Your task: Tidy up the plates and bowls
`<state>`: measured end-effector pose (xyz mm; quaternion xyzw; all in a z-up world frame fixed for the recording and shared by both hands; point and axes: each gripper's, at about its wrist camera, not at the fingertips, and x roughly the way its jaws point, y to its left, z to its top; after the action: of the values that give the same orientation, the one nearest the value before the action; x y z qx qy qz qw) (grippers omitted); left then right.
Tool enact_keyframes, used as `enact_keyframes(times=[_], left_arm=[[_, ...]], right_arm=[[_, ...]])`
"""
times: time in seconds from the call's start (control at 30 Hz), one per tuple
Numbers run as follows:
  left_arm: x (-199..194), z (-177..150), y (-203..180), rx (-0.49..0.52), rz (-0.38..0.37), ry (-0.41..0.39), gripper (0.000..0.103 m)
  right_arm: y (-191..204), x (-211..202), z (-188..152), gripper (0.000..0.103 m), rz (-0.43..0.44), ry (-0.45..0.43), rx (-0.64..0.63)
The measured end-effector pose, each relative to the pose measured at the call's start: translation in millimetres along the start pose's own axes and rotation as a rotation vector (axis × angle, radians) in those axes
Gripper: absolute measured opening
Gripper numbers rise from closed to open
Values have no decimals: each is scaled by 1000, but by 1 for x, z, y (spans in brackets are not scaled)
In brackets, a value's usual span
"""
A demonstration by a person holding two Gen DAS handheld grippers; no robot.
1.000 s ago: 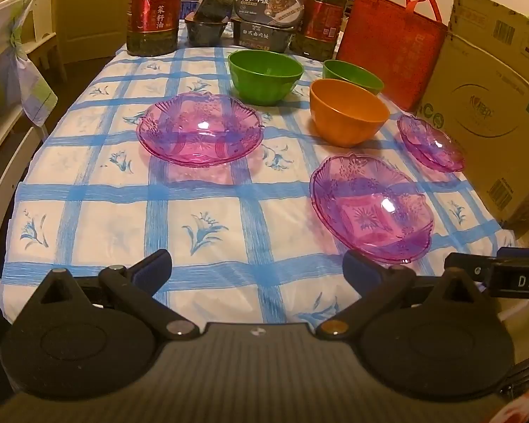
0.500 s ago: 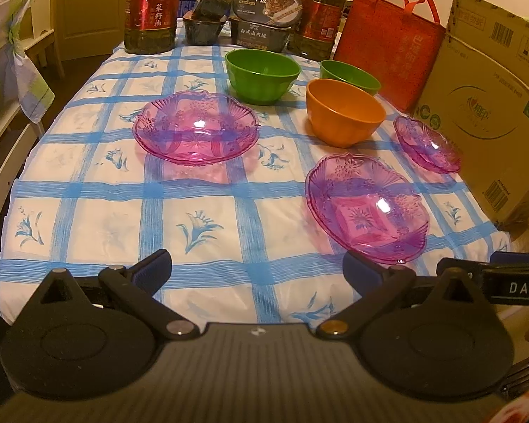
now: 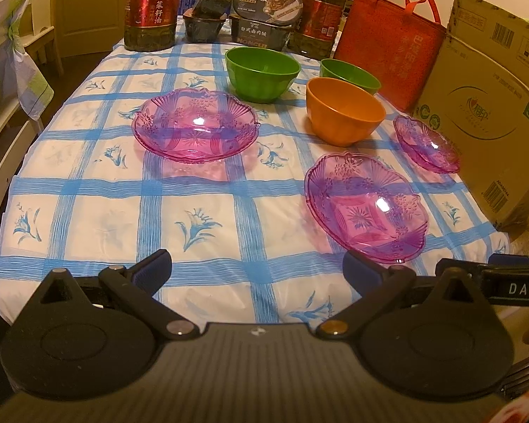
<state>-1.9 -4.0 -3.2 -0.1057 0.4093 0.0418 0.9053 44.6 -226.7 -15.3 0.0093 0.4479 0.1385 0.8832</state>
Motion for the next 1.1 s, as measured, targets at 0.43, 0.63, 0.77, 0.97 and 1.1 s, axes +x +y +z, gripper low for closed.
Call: enact_keyframes(times=[0.43,0.63,0.77,0.97,1.1], left_arm=[[2,-3,-2,15,-4,5,102],[2,-2,-2,21,-8,10,102],[2,-2,-2,21,-7,9,102],[2,-2,-2,20,-7,10,102],[2,-2,-2,22,-8,10,102]], right_arm=[[2,0,0,103,2,0,1],[2,0,0,103,2,0,1],[2,0,0,103,2,0,2],[2,0,0,103,2,0,2],[2,0,0,103,3,0,2]])
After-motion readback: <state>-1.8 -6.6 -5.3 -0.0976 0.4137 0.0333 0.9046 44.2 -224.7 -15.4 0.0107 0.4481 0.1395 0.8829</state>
